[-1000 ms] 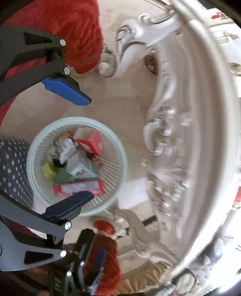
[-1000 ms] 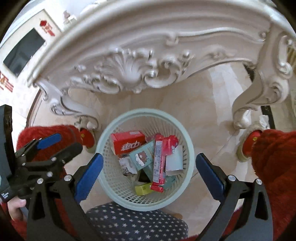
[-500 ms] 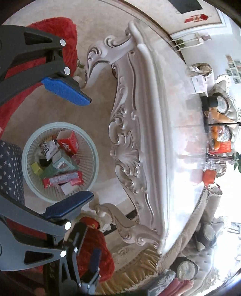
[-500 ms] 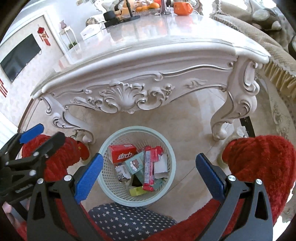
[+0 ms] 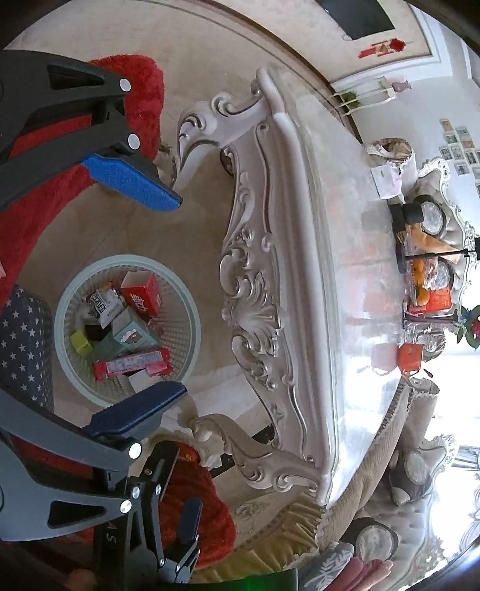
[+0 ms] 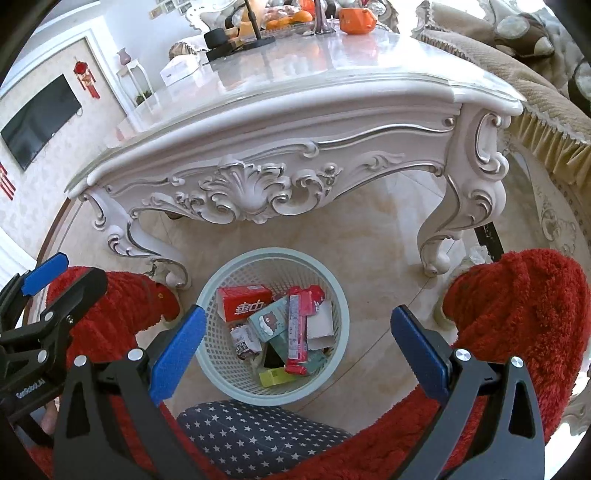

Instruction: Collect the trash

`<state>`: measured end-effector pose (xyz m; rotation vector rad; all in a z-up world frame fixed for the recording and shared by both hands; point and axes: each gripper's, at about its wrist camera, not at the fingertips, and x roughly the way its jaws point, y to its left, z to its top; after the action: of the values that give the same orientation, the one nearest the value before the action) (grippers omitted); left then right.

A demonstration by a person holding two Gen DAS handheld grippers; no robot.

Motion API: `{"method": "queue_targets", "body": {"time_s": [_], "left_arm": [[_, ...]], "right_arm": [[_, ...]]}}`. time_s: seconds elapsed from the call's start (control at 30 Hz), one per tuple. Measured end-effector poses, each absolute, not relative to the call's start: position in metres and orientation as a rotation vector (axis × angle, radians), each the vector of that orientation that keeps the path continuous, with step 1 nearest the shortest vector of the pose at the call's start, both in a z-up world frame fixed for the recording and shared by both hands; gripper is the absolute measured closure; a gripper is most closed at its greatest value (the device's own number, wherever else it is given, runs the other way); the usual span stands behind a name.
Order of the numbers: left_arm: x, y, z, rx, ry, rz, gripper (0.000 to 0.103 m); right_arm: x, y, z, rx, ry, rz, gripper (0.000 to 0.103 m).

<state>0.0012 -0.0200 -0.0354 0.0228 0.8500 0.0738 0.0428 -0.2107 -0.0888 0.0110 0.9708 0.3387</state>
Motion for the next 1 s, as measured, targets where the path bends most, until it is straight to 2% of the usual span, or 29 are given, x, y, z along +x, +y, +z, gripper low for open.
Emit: {"method": "queue_targets", "body": {"time_s": [1.0], "left_arm": [[0.005,-0.015,-0.047,0.002,0.884,0.046,0.012]], "right_arm": [[0.041,-0.2,-0.093,-0.03,0.984,0.332,0.007]]}}
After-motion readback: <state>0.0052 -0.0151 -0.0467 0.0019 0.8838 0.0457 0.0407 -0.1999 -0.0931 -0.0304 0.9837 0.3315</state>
